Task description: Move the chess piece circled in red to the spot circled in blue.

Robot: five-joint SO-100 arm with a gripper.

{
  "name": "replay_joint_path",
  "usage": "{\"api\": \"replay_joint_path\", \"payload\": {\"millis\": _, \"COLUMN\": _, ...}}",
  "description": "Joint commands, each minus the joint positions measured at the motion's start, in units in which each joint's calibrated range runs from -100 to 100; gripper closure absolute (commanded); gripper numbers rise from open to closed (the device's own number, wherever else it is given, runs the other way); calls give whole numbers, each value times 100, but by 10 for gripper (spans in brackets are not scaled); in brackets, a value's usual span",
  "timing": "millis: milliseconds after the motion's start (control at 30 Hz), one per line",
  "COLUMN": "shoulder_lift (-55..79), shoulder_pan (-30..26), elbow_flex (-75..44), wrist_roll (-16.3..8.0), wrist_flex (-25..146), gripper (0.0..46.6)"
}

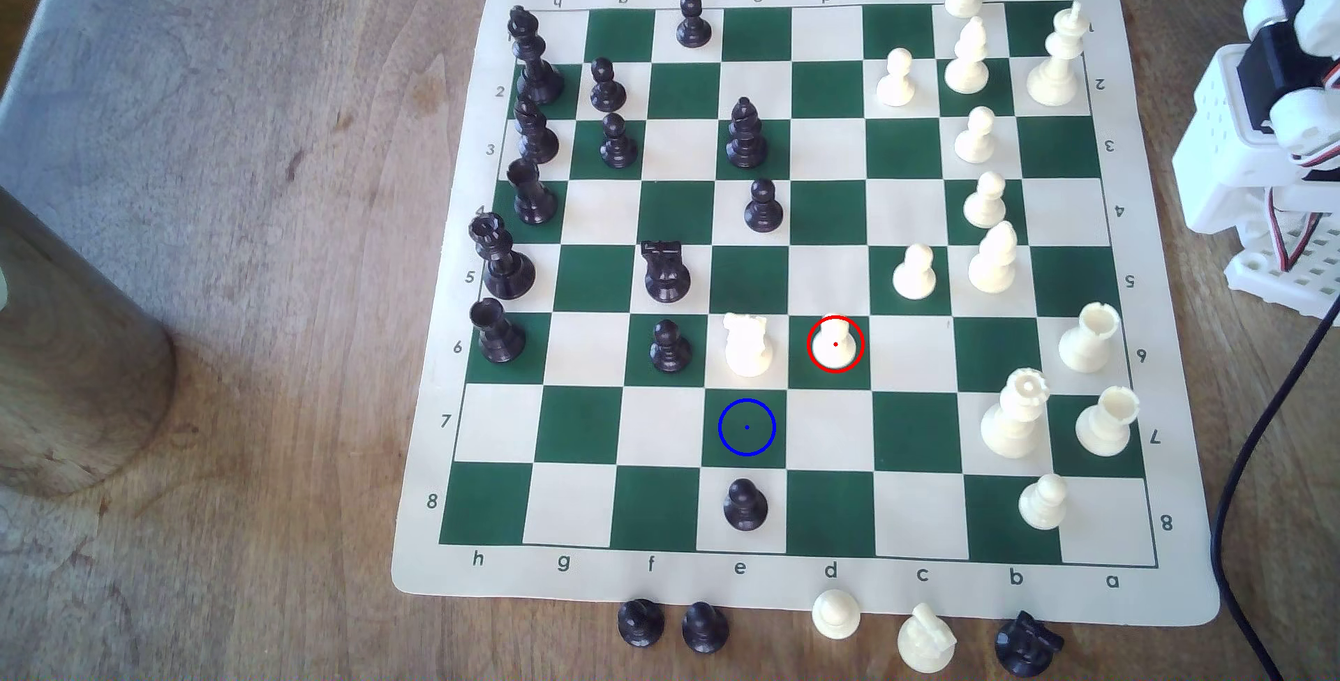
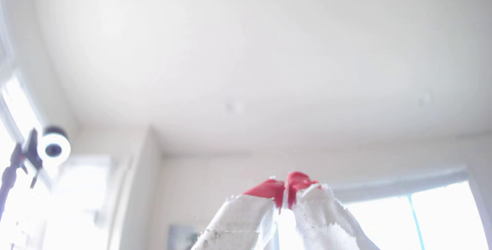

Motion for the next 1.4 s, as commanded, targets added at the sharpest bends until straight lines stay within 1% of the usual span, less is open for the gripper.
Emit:
{"api": "replay_joint_path", "payload": {"millis": 0, "shoulder_lift": -28, "shoulder_pan": 11, "elbow_flex": -847, "wrist_roll": -20, "wrist_flex": 2122, "gripper": 464}}
{"api": "replay_joint_path", "payload": {"millis": 33, "shoulder_lift": -3, "shoulder_pan": -36, "elbow_flex": -1182, "wrist_roll": -24, "wrist_flex": 3138, "gripper": 464}}
{"api": "replay_joint_path", "payload": {"millis": 100, "shoulder_lift": -20, "shoulder_pan": -52, "elbow_flex": -1210, "wrist_roll": -24, "wrist_flex": 3367, "gripper": 464}}
{"api": "replay_joint_path", "payload": {"millis": 133, "shoulder_lift": -20, "shoulder_pan": -60, "elbow_flex": -1291, "wrist_roll": -20, "wrist_flex": 3695, "gripper": 454}}
{"api": "replay_joint_path", "payload": {"millis": 167, "shoulder_lift": -20, "shoulder_pan": -294, "elbow_flex": -1599, "wrist_roll": -24, "wrist_flex": 4653, "gripper": 464}}
{"api": "replay_joint_path", "payload": {"millis": 267, "shoulder_lift": -20, "shoulder_pan": -302, "elbow_flex": -1962, "wrist_roll": -24, "wrist_flex": 5980, "gripper": 464}}
{"api": "replay_joint_path", "payload": {"millis": 333, "shoulder_lift": -11, "shoulder_pan": -294, "elbow_flex": -2288, "wrist_roll": 20, "wrist_flex": 7061, "gripper": 464}}
{"api": "replay_joint_path", "payload": {"millis": 400, "shoulder_lift": 74, "shoulder_pan": -357, "elbow_flex": -2434, "wrist_roll": 166, "wrist_flex": 7438, "gripper": 464}}
{"api": "replay_joint_path", "payload": {"millis": 433, "shoulder_lift": 116, "shoulder_pan": -380, "elbow_flex": -2461, "wrist_roll": 190, "wrist_flex": 7544, "gripper": 464}}
{"api": "replay_joint_path", "payload": {"millis": 567, "shoulder_lift": 227, "shoulder_pan": -826, "elbow_flex": -2579, "wrist_roll": 107, "wrist_flex": 8379, "gripper": 464}}
{"api": "replay_joint_path", "payload": {"millis": 633, "shoulder_lift": 651, "shoulder_pan": -1076, "elbow_flex": -2814, "wrist_roll": 107, "wrist_flex": 9141, "gripper": 464}}
{"api": "replay_joint_path", "payload": {"millis": 700, "shoulder_lift": 940, "shoulder_pan": -1147, "elbow_flex": -2851, "wrist_roll": -29, "wrist_flex": 9379, "gripper": 464}}
{"api": "replay_joint_path", "payload": {"millis": 733, "shoulder_lift": 1135, "shoulder_pan": -1162, "elbow_flex": -2914, "wrist_roll": -137, "wrist_flex": 9526, "gripper": 464}}
{"api": "replay_joint_path", "payload": {"millis": 767, "shoulder_lift": 1678, "shoulder_pan": -1178, "elbow_flex": -3222, "wrist_roll": -386, "wrist_flex": 9903, "gripper": 464}}
{"api": "replay_joint_path", "payload": {"millis": 800, "shoulder_lift": 2026, "shoulder_pan": -1194, "elbow_flex": -3449, "wrist_roll": -518, "wrist_flex": 10099, "gripper": 464}}
{"api": "replay_joint_path", "payload": {"millis": 867, "shoulder_lift": 2519, "shoulder_pan": -1209, "elbow_flex": -3703, "wrist_roll": -659, "wrist_flex": 10222, "gripper": 461}}
{"api": "replay_joint_path", "payload": {"millis": 900, "shoulder_lift": 2977, "shoulder_pan": -1256, "elbow_flex": -3920, "wrist_roll": -821, "wrist_flex": 10222, "gripper": 458}}
{"api": "replay_joint_path", "payload": {"millis": 967, "shoulder_lift": 3495, "shoulder_pan": -1350, "elbow_flex": -4220, "wrist_roll": -991, "wrist_flex": 10230, "gripper": 458}}
{"api": "replay_joint_path", "payload": {"millis": 1100, "shoulder_lift": 4318, "shoulder_pan": -1514, "elbow_flex": -4754, "wrist_roll": -1250, "wrist_flex": 10271, "gripper": 454}}
{"api": "replay_joint_path", "payload": {"millis": 1267, "shoulder_lift": 5167, "shoulder_pan": -1546, "elbow_flex": -5244, "wrist_roll": -1524, "wrist_flex": 10296, "gripper": 408}}
{"api": "replay_joint_path", "payload": {"millis": 1333, "shoulder_lift": 5549, "shoulder_pan": -1632, "elbow_flex": -5344, "wrist_roll": -1695, "wrist_flex": 10222, "gripper": 394}}
{"api": "replay_joint_path", "payload": {"millis": 1367, "shoulder_lift": 5710, "shoulder_pan": -1647, "elbow_flex": -5362, "wrist_roll": -1748, "wrist_flex": 10181, "gripper": 380}}
